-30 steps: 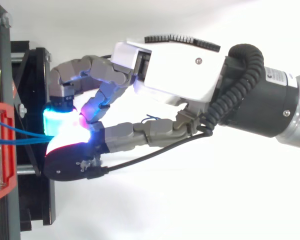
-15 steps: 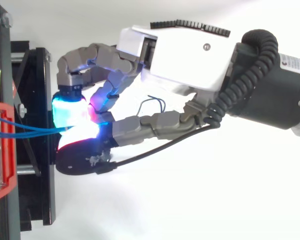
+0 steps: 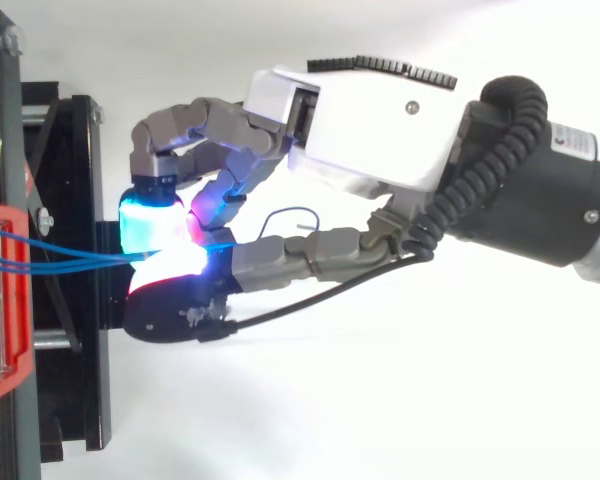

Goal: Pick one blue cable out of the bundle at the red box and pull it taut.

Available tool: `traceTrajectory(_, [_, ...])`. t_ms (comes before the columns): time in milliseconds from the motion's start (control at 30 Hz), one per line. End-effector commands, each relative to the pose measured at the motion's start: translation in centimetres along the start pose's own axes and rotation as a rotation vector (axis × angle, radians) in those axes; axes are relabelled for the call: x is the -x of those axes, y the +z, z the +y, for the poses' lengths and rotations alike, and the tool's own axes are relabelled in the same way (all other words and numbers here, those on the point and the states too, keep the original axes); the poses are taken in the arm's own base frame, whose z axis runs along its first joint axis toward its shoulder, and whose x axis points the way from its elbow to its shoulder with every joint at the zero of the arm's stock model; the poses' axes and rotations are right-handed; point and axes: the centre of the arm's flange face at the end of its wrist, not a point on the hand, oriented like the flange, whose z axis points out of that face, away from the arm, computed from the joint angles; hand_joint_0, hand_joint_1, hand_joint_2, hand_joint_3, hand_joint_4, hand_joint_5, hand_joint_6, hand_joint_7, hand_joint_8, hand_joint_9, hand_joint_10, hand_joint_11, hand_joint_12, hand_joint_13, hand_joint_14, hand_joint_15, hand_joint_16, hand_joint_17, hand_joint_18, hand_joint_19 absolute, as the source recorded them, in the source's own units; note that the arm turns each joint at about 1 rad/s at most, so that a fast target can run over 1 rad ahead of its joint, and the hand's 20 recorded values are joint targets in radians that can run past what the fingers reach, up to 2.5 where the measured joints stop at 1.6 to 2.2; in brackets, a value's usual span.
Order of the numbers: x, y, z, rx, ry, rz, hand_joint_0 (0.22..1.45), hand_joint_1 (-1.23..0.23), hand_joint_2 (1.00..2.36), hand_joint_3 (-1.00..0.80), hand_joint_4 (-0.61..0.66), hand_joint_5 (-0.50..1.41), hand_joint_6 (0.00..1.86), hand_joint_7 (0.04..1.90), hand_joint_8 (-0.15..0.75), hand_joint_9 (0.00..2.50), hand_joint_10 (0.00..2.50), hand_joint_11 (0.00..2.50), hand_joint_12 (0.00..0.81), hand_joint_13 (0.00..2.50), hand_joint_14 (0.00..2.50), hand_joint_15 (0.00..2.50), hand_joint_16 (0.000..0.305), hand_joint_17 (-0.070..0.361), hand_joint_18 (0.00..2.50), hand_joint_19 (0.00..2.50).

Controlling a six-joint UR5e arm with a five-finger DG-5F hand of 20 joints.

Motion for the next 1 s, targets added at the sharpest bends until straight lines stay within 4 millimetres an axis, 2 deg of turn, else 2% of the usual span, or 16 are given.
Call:
traceTrajectory(0, [-0.88,0.43,-0.66,0.051,0.081,-0.042,0.56,-0.68,1.02,-0.13,0.32,-0.16,0.76,1.21,0.35,1.06,0.01,1.4,0.454,0.56,0.01,0.19,0.074,0.166,0.47,0.16])
traceTrajectory(67, [-1.11,0.42,-0.54,0.056,0.082,-0.041,0.56,-0.65,1.01,-0.13,0.31,-0.15,0.75,1.19,0.37,1.08,0.01,1.31,0.469,0.57,0.0,0.19,0.077,0.174,0.48,0.17])
traceTrajectory(233, [-1.2,0.39,-0.51,0.056,0.082,-0.041,0.56,-0.61,1.01,-0.13,0.3,-0.14,0.73,1.23,0.37,1.09,0.01,1.3,0.467,0.57,0.01,0.18,0.076,0.172,0.47,0.17])
traceTrajectory(500, [-1.16,0.41,-0.3,0.059,0.087,-0.041,0.57,-0.73,1.02,-0.14,0.28,-0.17,0.74,1.25,0.326,1.03,0.02,1.35,0.431,0.55,0.01,0.2,0.069,0.154,0.44,0.18])
traceTrajectory(667, [-1.17,0.41,-0.3,0.059,0.086,-0.04,0.6,-0.85,1.01,-0.3,0.28,-0.18,0.77,1.2,0.314,1.0,0.02,1.37,0.423,0.56,0.01,0.18,0.068,0.152,0.47,0.15])
traceTrajectory(967, [-1.09,0.39,-0.04,0.056,0.085,-0.039,0.6,-0.8,1.0,-0.45,0.29,-0.18,0.77,1.18,0.328,1.02,0.02,1.35,0.426,0.58,0.01,0.18,0.067,0.151,0.49,0.16])
